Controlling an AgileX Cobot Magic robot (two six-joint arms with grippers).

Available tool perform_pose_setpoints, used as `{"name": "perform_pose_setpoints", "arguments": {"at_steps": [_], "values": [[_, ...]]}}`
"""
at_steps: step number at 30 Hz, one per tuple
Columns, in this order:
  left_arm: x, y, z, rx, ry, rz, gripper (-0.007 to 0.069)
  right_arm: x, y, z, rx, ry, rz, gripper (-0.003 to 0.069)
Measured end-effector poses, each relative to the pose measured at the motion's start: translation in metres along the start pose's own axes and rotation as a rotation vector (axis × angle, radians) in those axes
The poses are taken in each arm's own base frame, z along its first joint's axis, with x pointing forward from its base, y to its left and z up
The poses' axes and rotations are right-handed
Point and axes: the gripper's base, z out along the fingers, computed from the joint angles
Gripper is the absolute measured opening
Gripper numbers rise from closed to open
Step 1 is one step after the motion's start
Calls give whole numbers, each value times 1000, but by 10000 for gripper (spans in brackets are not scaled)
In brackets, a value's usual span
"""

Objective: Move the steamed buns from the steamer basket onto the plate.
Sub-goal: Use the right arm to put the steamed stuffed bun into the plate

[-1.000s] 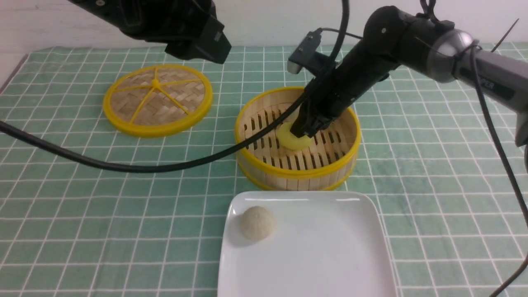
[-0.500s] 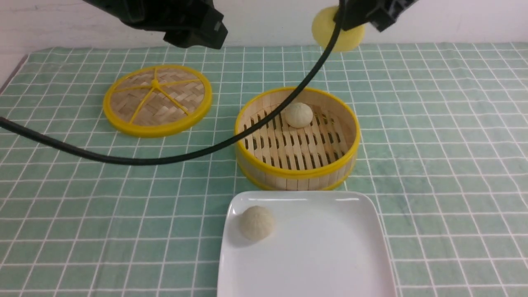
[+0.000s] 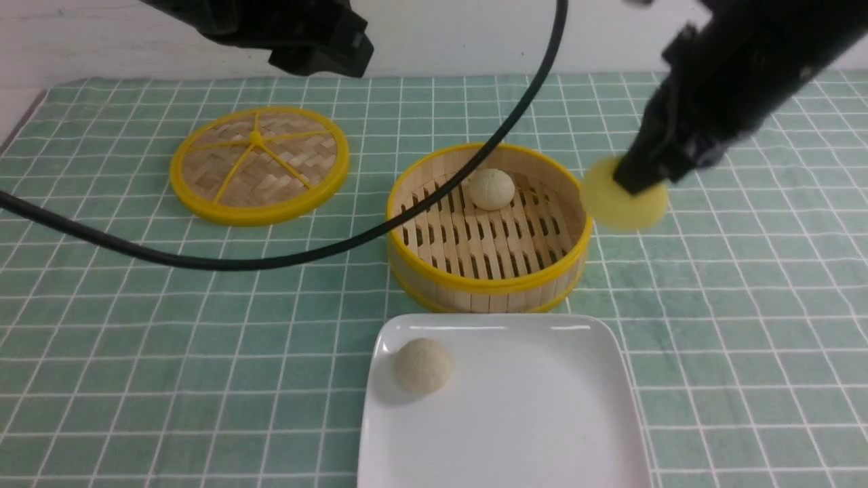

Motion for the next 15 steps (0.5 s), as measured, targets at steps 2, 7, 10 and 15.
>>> {"name": "perform_pose_setpoints", "arguments": {"at_steps": [2, 7, 10, 15], "values": [[2, -2, -4, 8, 20, -6, 404, 12, 1, 16, -41, 47, 0, 20], [8, -9, -39, 5, 34, -8, 396, 26, 2, 36, -82, 86, -6, 21], [9, -15, -70, -2, -32, -4, 376, 27, 1, 38, -72, 72, -8, 21], [19, -29, -129, -12, -138, 12, 330, 24, 0, 38, -60, 34, -26, 21]]}}
